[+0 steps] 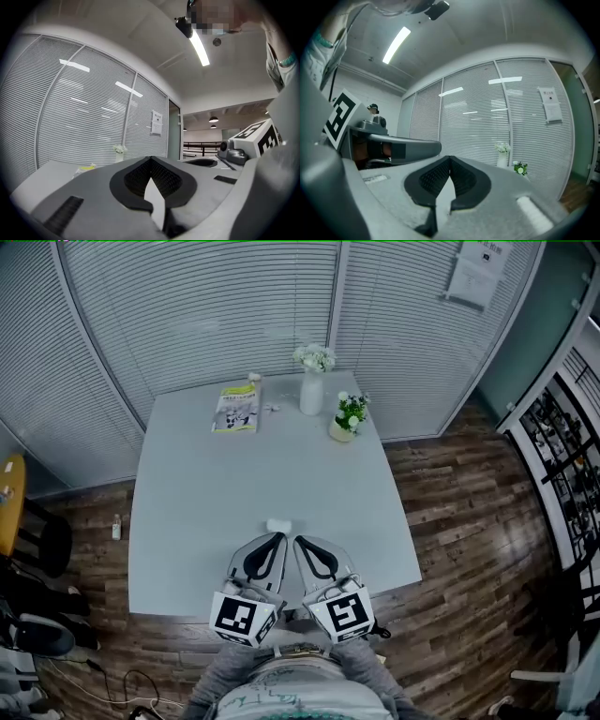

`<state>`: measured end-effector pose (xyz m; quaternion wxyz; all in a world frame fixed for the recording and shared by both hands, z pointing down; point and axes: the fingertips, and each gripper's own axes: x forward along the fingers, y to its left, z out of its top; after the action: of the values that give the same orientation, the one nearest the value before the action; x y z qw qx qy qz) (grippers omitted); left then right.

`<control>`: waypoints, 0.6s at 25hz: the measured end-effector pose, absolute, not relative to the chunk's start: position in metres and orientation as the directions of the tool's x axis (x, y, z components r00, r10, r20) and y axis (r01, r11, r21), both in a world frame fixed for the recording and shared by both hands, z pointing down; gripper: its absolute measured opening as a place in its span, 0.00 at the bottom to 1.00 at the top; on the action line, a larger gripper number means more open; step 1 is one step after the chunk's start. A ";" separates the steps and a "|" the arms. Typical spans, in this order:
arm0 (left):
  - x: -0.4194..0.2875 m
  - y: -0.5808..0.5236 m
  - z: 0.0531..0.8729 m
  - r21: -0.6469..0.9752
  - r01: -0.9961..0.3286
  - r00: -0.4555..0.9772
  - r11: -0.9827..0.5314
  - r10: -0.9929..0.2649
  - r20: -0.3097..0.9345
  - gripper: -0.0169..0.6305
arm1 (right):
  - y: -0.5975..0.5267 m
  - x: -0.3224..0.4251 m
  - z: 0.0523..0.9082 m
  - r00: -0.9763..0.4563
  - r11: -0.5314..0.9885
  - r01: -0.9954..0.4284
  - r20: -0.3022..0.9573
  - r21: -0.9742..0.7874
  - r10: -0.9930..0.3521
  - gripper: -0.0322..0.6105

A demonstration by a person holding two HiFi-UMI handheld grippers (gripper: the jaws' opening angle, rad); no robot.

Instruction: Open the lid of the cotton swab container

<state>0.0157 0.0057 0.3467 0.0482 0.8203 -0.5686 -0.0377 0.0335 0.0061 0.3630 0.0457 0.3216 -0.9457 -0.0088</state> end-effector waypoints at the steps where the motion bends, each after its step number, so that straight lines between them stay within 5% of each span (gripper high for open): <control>1: 0.015 0.003 0.347 0.126 -0.926 0.357 -0.355 -0.934 -0.008 0.02 | 0.005 0.033 0.363 -0.785 0.789 -0.613 0.081 0.044 -0.615 0.05; 15: -0.043 -0.026 0.364 0.132 -0.884 0.454 -0.449 -0.891 0.006 0.02 | -0.024 -0.026 0.385 -0.739 0.745 -0.663 0.099 0.074 -0.667 0.05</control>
<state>-0.0433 -0.0262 0.3643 0.0579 0.8505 -0.5217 -0.0322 -0.0265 -0.0245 0.3847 0.0597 0.3565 -0.9322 -0.0170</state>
